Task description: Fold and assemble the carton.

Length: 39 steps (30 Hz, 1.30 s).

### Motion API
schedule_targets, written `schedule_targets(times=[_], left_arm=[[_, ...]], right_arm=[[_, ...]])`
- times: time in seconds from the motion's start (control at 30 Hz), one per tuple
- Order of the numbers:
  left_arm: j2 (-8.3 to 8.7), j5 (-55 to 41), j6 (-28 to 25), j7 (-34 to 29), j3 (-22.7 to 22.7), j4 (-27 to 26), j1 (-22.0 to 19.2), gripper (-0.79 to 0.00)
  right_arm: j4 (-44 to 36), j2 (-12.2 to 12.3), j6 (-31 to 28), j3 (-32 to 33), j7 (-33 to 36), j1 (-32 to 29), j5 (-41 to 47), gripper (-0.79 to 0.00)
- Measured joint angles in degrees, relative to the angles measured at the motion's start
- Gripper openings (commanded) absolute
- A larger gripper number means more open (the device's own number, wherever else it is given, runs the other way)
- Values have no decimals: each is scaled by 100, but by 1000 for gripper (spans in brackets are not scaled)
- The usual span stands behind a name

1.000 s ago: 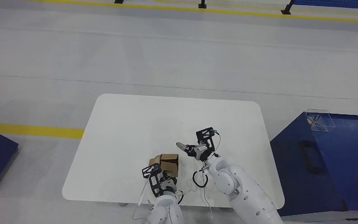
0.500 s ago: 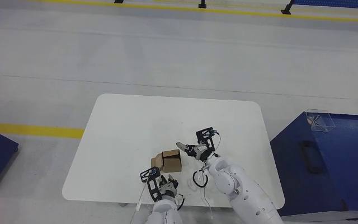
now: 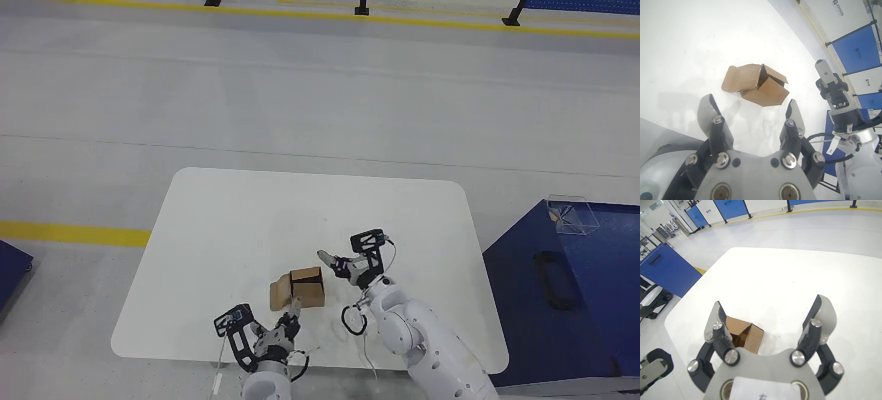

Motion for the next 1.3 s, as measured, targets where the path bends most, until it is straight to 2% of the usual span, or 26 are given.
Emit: schedule_targets(times=[0.13, 0.3, 0.37, 0.43, 0.57, 0.63, 0.7, 0.77, 0.87, 0.93, 1.13, 1.3], left_arm=[[27, 1040, -38, 1125, 205, 471, 38, 0], [114, 2613, -43, 2070, 390, 1161, 70, 0], [134, 3087, 104, 2470, 388, 1297, 93, 0], [134, 3160, 150, 2611, 384, 1302, 93, 0], [134, 3132, 128, 2498, 377, 1304, 88, 0], [150, 3337, 237, 2404, 293, 1519, -20, 0], [150, 3915, 590, 2277, 284, 1856, -184, 0], [142, 4746, 797, 1884, 339, 2253, -357, 0], [124, 5719, 892, 1052, 337, 2554, -558, 0], [101, 6146, 741, 499, 388, 2659, -663, 0], [4, 6571, 555, -678, 500, 2853, -977, 0], [-39, 6750, 464, -1146, 518, 2937, -1075, 0]], right_arm=[[66, -83, 448, -346, -143, -60, -650, 0], [261, -161, 495, -462, -99, -1, -650, 0], [301, -185, 496, -451, -75, 16, -573, 0], [300, -205, 464, -448, -119, 5, -533, 0], [284, -231, 432, -500, -105, -22, -691, 0], [311, -255, 527, -555, -135, -24, -842, 0], [359, -283, 615, -598, -160, -18, -911, 0], [444, -314, 660, -625, -150, 12, -919, 0], [567, -356, 702, -646, -135, 67, -937, 0], [641, -382, 713, -656, -127, 92, -938, 0], [816, -450, 739, -711, -127, 148, -1051, 0], [898, -491, 744, -717, -136, 157, -1134, 0]])
